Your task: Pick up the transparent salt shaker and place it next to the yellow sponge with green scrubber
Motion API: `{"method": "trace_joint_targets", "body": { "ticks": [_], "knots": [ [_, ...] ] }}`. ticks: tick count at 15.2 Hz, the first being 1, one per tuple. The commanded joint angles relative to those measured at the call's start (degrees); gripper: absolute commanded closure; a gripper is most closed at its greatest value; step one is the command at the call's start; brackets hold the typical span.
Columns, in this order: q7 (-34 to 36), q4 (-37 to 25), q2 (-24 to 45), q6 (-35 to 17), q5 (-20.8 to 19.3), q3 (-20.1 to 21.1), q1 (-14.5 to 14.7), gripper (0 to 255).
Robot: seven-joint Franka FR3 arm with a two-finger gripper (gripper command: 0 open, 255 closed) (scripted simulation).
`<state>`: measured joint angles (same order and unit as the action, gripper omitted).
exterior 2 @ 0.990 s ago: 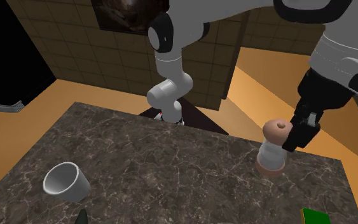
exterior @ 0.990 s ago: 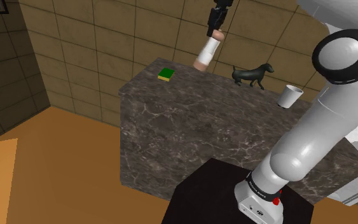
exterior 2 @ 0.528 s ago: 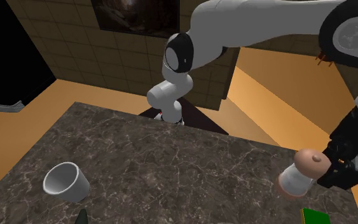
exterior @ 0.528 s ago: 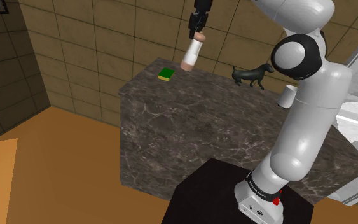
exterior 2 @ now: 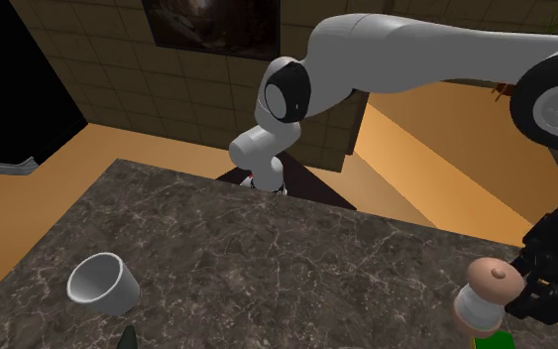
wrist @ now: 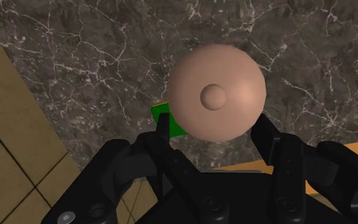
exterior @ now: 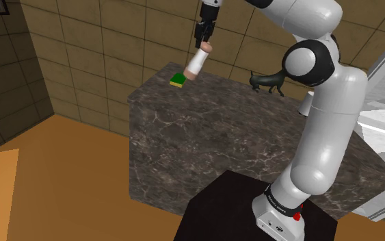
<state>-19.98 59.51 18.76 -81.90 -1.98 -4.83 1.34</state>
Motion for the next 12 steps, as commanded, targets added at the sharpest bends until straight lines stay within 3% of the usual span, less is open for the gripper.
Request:
{"method": "trace_joint_targets", "body": {
  "ticks": [1, 9, 12],
  "knots": [
    [0.2, 3.5, -1.1, -2.4, -0.1, 0.0, 0.1, 255],
    [0.7, 14.8, -4.5, -10.3, -0.4, 0.1, 0.4, 255],
    [0.7, 15.7, -4.7, -11.0, -0.4, 0.1, 0.4, 255]
  ]
}}
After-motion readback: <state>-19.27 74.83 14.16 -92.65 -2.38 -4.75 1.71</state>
